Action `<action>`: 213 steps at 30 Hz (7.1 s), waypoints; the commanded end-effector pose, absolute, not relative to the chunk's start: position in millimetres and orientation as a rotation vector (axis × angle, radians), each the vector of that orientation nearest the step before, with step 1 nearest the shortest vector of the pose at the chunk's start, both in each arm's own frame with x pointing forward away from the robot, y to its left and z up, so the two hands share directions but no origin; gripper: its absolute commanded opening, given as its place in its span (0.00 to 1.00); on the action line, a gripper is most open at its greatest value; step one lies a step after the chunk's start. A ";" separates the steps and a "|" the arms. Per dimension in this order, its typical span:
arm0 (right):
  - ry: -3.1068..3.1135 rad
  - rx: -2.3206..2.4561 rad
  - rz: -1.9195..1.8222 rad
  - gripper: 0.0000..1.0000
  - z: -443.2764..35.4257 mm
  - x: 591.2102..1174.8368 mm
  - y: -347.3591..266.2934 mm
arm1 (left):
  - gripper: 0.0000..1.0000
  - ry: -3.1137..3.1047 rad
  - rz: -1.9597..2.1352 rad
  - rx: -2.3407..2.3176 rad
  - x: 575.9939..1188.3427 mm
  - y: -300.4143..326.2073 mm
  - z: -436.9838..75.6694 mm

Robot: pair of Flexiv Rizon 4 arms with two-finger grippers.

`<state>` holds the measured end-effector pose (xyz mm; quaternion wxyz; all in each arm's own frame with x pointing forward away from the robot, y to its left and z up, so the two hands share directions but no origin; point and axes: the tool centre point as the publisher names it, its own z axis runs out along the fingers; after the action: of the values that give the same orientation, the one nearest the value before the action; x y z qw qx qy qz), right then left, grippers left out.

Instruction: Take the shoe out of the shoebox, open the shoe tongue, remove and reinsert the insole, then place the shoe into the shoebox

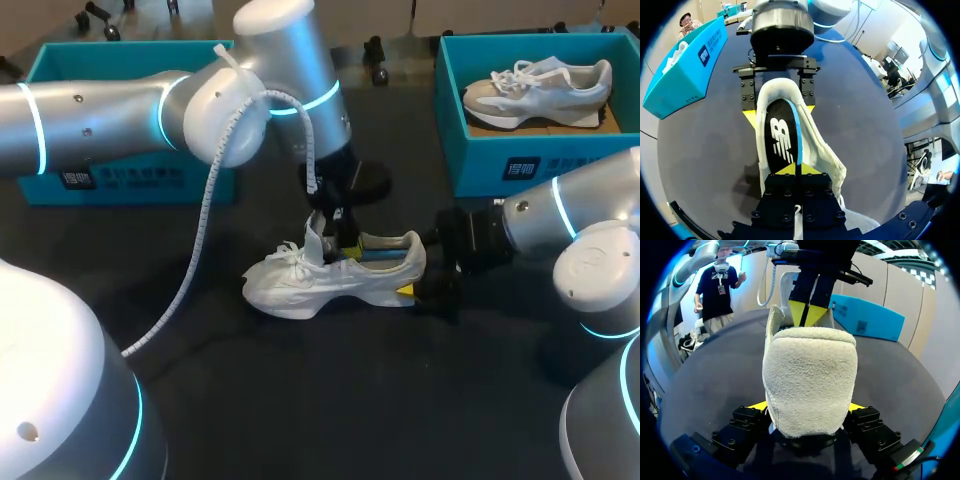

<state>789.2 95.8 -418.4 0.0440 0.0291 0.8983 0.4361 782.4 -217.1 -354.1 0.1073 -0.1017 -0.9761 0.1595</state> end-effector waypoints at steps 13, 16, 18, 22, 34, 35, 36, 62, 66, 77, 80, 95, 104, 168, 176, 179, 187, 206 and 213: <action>2.746 0.091 1.326 0.00 -421.8 790.2 99.2 | 0.00 -2.818 0.620 -0.301 773.1 -214.7 -323.4; 2.746 0.091 1.326 0.00 -421.8 790.2 99.2 | 0.00 -2.814 0.642 -0.309 770.8 -215.2 -317.8; 2.746 0.091 1.326 0.00 -421.8 790.2 99.2 | 0.00 -2.815 0.652 -0.313 769.8 -215.2 -315.8; 2.746 0.091 1.326 0.00 -421.8 790.2 99.2 | 0.00 -2.820 0.674 -0.309 769.3 -210.9 -312.2; 2.746 0.091 1.326 0.00 -421.8 790.2 99.2 | 0.00 -2.821 0.702 -0.309 765.3 -222.6 -307.4; 2.746 0.091 1.326 0.00 -421.8 790.2 99.2 | 0.00 -2.818 0.703 -0.311 764.5 -225.4 -307.6; 2.746 0.091 1.326 0.00 -421.8 790.2 99.2 | 0.00 -2.815 0.701 -0.315 763.4 -228.3 -308.0; 2.746 0.091 1.326 0.00 -421.8 790.2 99.2 | 0.76 -2.880 0.811 -0.467 754.8 -235.8 -316.7; 2.746 0.091 1.326 0.00 -421.8 790.2 99.2 | 0.74 -2.894 0.822 -0.492 754.4 -239.2 -321.3; 2.746 0.091 1.326 0.00 -421.8 790.2 99.2 | 0.55 -2.962 0.863 -0.500 762.5 -248.0 -327.7; 2.746 0.091 1.326 0.00 -421.8 790.2 99.2 | 0.53 -2.970 0.863 -0.501 763.4 -250.2 -329.7; 2.746 0.091 1.326 0.00 -421.8 790.2 99.2 | 0.00 -2.971 0.843 -0.448 769.5 -259.0 -334.5; 2.746 0.091 1.326 0.00 -421.8 790.2 99.2 | 0.00 -2.897 0.924 -0.415 765.5 -250.7 -288.3; 2.746 0.091 1.326 0.00 -421.8 790.2 99.2 | 0.00 -1.989 1.149 0.391 697.2 -237.8 -64.7; 2.746 0.091 1.326 0.00 -421.8 790.2 99.2 | 0.00 -1.853 1.295 0.556 684.7 -234.2 -39.6; 2.746 0.091 1.326 0.00 -421.8 790.2 99.2 | 0.00 -1.813 1.365 0.573 681.0 -233.1 -31.9; 2.746 0.091 1.326 0.00 -421.8 790.2 99.2 | 0.00 -1.813 1.365 0.573 681.0 -233.1 -31.9; 2.746 0.091 1.326 0.00 -421.8 790.2 99.2 | 0.00 -1.638 1.579 0.590 666.0 -221.5 8.8; 2.746 0.091 1.326 0.00 -421.8 790.2 99.2 | 0.00 -1.637 1.659 0.641 653.9 -224.5 34.4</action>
<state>789.2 95.7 -418.5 0.0441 0.0291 0.8983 0.4361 666.9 -225.5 27.2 0.3693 0.2289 -0.6432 0.6305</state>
